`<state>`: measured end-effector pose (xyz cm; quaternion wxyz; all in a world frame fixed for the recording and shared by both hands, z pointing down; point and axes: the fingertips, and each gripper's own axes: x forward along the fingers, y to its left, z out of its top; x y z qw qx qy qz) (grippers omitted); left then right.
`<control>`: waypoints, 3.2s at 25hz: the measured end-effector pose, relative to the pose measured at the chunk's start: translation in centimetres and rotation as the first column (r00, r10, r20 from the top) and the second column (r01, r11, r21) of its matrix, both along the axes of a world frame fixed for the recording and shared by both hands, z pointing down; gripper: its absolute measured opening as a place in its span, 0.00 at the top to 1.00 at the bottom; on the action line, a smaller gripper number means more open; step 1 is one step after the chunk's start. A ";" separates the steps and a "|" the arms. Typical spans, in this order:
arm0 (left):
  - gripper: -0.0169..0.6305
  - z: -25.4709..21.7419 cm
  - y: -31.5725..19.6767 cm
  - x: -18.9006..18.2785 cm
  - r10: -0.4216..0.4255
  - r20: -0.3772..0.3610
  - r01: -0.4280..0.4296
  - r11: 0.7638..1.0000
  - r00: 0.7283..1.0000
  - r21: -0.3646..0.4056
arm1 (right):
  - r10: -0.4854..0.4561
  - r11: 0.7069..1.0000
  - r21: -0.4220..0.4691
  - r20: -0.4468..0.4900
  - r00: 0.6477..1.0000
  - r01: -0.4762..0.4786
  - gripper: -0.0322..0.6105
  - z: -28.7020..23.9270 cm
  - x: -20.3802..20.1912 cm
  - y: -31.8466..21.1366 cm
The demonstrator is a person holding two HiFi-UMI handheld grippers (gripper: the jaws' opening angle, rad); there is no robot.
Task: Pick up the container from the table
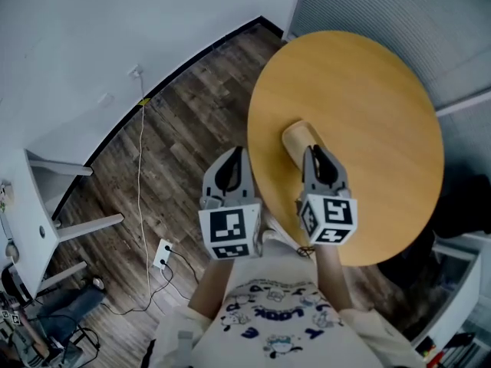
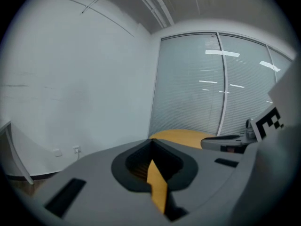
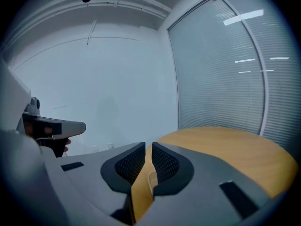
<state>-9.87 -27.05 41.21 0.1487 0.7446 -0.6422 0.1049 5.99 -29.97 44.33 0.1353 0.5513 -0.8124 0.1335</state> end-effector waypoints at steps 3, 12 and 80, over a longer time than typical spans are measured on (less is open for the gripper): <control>0.97 1.8 -0.6 0.1 0.036 -0.006 -0.036 0.999 0.999 -0.039 | 0.012 0.999 -0.033 -0.016 1.000 -0.013 0.91 1.4 -0.1 -0.4; 0.97 6.7 -1.9 1.9 0.117 -0.017 -0.118 0.985 0.993 -0.125 | 0.001 0.994 -0.106 -0.060 0.998 -0.008 0.89 5.8 0.8 -0.8; 0.97 -4.5 -6.8 0.6 0.137 -0.047 -0.134 0.989 0.989 0.067 | -0.019 0.997 -0.075 -0.150 0.989 0.008 0.92 -5.1 -2.5 -4.5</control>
